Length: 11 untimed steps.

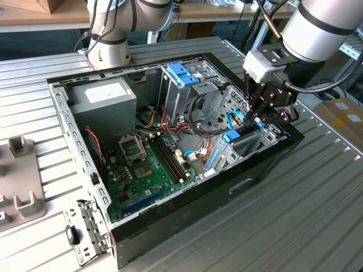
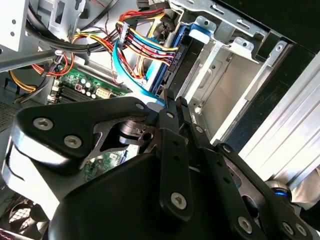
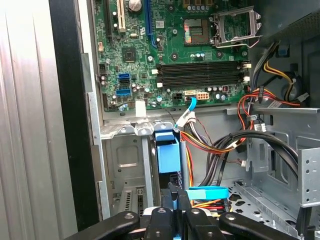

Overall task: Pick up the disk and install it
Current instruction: 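Insert the second disk wire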

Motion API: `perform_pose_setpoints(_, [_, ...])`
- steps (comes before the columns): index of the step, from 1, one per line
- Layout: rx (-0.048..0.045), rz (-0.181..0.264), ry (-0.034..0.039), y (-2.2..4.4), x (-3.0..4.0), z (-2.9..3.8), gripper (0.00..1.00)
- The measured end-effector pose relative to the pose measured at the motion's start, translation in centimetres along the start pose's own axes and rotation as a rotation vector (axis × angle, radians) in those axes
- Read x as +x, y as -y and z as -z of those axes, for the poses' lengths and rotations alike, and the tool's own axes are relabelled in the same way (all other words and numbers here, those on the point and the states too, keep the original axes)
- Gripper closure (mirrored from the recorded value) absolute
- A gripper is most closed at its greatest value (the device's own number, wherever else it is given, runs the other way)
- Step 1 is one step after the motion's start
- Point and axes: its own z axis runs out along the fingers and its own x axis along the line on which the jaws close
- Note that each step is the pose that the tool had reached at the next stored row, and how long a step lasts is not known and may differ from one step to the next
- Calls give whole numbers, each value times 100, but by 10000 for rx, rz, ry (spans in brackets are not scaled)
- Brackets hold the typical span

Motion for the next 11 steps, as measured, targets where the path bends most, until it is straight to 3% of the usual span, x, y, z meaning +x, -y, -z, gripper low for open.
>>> perform_pose_setpoints(3, [325,30,28,-1,1,-4,84])
perform_pose_setpoints(5, [745,69,60,-3,1,-8,84])
perform_pose_setpoints(7, [962,89,77,-4,1,-10,84])
perform_pose_setpoints(8, [1112,102,88,-4,2,-11,84])
perform_pose_setpoints(9, [1155,107,90,-4,2,-11,84])
perform_pose_setpoints(11, [1156,108,92,-4,1,-11,84])
